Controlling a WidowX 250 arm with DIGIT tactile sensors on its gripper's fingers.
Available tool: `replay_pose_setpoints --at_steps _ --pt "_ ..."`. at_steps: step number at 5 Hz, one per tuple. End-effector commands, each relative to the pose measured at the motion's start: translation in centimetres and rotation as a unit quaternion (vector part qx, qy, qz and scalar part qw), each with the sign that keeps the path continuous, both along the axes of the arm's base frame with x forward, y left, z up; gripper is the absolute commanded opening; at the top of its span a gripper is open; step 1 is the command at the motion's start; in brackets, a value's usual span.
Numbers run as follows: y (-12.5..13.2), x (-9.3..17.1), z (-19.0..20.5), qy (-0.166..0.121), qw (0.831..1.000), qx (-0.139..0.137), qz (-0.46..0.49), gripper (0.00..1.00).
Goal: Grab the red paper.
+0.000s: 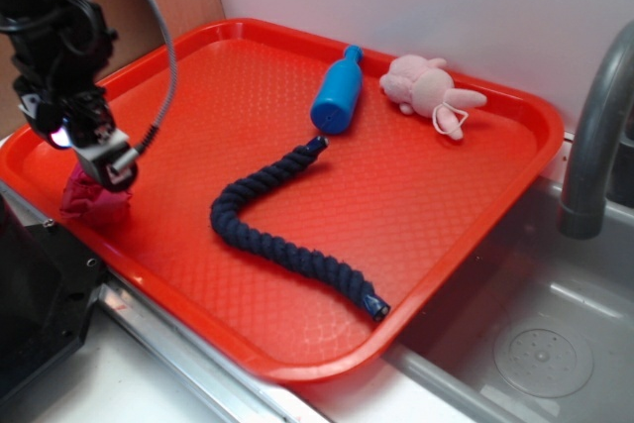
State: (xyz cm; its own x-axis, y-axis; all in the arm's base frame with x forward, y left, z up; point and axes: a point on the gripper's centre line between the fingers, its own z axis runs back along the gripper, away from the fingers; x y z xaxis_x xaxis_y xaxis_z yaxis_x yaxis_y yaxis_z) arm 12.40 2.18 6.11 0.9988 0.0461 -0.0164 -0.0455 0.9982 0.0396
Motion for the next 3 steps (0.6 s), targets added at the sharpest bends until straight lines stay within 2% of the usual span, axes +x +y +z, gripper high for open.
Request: replay_pose_setpoints --at_steps 1,3 --pt "0.4 -1.2 -1.7 0.001 1.000 -0.025 0.003 1.00" --pt "0.0 -0.3 -3.6 0.009 1.000 -0.023 -0.014 1.00"
